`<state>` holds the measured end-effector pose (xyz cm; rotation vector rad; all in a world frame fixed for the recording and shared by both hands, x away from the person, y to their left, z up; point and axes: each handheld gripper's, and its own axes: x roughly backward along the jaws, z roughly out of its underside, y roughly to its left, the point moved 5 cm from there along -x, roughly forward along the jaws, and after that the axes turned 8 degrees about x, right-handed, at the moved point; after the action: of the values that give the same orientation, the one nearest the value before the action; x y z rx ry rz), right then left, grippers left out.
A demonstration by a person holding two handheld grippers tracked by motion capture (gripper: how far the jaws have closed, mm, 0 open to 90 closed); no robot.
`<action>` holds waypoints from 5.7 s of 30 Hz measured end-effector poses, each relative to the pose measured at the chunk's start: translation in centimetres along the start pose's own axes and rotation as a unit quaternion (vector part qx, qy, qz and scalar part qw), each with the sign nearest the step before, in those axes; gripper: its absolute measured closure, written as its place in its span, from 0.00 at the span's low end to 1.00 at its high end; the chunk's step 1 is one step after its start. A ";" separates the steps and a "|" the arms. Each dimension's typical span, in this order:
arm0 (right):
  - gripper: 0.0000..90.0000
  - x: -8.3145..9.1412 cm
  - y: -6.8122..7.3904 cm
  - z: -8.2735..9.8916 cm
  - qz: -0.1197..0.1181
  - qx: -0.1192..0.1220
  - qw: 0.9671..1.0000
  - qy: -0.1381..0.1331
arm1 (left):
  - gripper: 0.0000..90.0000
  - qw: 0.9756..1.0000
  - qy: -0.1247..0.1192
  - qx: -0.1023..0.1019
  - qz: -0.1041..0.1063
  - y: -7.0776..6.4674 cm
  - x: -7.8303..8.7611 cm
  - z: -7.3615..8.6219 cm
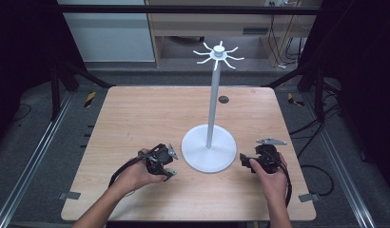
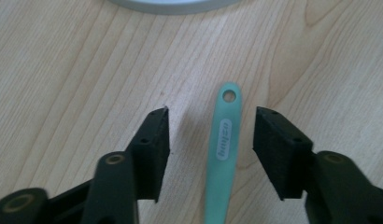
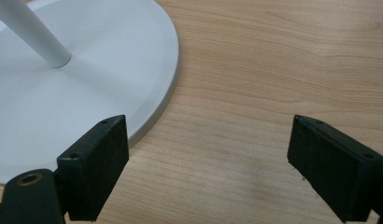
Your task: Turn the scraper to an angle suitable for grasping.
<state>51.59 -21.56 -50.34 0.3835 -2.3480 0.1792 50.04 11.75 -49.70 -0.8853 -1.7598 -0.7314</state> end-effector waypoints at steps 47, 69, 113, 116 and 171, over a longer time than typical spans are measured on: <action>0.14 -0.3 -0.4 0.1 -0.002 -0.002 1.000 0.003 | 0.82 0.998 0.034 -0.007 0.044 -0.2 -0.6 0.2; 0.12 -0.3 0.1 -0.6 -0.006 0.019 1.000 -0.021 | 0.83 0.992 -0.125 0.033 0.005 1.1 8.7 1.8; 0.12 0.3 0.3 -0.8 -0.012 0.021 0.999 -0.031 | 0.83 0.970 -0.237 0.035 -0.040 1.2 17.0 -2.9; 0.12 0.3 0.3 -0.8 -0.011 0.018 0.999 -0.032 | 0.83 0.968 -0.246 0.039 -0.041 1.2 17.7 -3.3; 0.12 0.2 0.1 -0.9 -0.009 0.024 0.999 -0.031 | 0.83 0.950 -0.303 0.042 -0.060 1.7 22.8 -8.8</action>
<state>51.95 -21.30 -49.57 0.4397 -2.4041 0.2194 50.48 10.87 -25.23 -1.0197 -2.3860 -0.4775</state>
